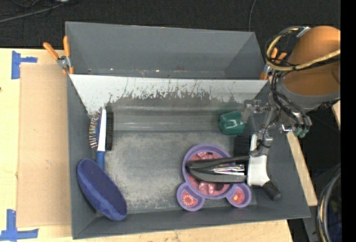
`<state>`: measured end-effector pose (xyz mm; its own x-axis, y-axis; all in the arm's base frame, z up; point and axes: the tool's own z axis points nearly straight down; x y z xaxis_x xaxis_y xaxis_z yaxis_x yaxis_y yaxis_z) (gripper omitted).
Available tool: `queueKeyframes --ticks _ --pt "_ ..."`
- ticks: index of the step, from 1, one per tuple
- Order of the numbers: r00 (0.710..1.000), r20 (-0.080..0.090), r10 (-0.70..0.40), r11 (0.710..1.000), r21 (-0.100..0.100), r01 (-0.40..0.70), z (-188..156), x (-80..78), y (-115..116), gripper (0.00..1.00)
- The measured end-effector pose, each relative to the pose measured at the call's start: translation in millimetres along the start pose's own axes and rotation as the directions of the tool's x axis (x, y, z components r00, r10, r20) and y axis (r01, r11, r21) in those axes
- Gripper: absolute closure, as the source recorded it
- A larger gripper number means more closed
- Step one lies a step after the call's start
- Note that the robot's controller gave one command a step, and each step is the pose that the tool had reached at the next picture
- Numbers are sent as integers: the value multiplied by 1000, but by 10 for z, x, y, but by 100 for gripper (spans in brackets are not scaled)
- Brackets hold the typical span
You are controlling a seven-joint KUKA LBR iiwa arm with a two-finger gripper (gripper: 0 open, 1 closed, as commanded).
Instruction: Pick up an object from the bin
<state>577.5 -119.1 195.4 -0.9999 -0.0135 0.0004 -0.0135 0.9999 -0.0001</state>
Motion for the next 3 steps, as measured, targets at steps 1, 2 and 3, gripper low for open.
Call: queueKeyframes --ticks 1,2,3 --pt "1000 0 0 1000 0 0 1 -2 0 0" --pt "1000 3 1 1000 1 -1 141 -104 65 0" --pt "1000 -5 -26 1000 -1 26 187 -192 119 0"
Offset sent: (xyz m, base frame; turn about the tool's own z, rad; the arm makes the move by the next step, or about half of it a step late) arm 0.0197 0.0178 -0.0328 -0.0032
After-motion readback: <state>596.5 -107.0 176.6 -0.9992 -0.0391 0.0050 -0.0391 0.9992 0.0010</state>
